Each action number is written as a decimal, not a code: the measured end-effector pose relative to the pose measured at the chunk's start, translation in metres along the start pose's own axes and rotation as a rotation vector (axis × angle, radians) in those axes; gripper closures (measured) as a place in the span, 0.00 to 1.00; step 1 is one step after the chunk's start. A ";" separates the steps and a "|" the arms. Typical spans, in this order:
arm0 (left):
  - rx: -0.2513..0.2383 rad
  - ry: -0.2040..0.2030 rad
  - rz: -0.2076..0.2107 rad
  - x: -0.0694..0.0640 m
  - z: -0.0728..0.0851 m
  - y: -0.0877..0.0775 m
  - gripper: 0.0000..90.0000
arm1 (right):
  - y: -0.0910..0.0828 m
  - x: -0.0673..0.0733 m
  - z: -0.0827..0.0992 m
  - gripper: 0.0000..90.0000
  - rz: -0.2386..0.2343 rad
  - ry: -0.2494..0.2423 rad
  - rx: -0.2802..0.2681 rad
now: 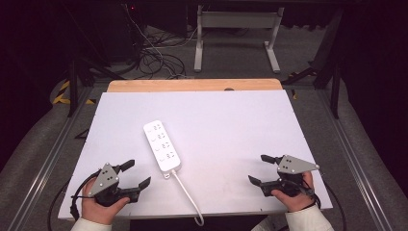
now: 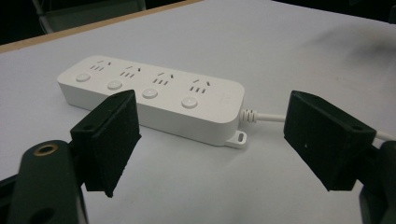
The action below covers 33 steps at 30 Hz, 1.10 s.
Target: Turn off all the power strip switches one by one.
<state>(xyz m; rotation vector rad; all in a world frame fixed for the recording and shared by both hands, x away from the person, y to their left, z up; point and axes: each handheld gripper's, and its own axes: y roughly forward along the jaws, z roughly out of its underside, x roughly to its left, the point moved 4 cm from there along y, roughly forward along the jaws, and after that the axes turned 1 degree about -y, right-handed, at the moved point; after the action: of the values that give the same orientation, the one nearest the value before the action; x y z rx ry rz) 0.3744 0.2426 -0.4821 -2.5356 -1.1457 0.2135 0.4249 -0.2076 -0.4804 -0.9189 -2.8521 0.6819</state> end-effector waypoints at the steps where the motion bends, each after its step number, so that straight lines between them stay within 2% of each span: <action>1: 0.000 0.005 -0.003 0.000 0.000 0.000 0.20 | 0.000 0.000 0.000 0.18 0.001 0.000 0.000; 4: -0.004 0.015 0.023 -0.002 -0.002 0.000 0.19 | 0.000 0.000 0.001 0.20 0.005 0.003 0.009; 8: -0.003 0.021 0.037 -0.003 -0.004 -0.001 0.27 | 0.000 -0.001 0.002 0.22 0.007 0.001 0.006; 12: 0.017 0.031 0.027 -0.003 -0.005 -0.004 0.35 | 0.000 0.000 0.001 0.21 0.002 0.002 0.004; 14: 0.021 0.038 0.016 -0.002 -0.006 -0.005 0.36 | 0.000 0.000 0.002 0.22 -0.002 -0.001 0.008; 22: 0.037 0.025 0.022 -0.003 -0.010 -0.007 0.48 | 0.001 0.001 0.002 0.22 -0.004 -0.001 0.015; 26: 0.056 0.024 0.033 -0.003 -0.017 -0.005 0.58 | 0.002 0.001 0.002 0.22 -0.008 -0.004 0.014; 33: 0.084 0.005 0.066 -0.002 -0.025 0.000 0.83 | 0.004 0.002 0.002 0.24 -0.015 -0.008 0.027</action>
<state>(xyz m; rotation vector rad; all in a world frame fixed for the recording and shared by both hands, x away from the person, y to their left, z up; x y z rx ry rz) 0.3799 0.2351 -0.4584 -2.5006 -1.0297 0.2664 0.4251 -0.2045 -0.4844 -0.8926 -2.8461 0.7230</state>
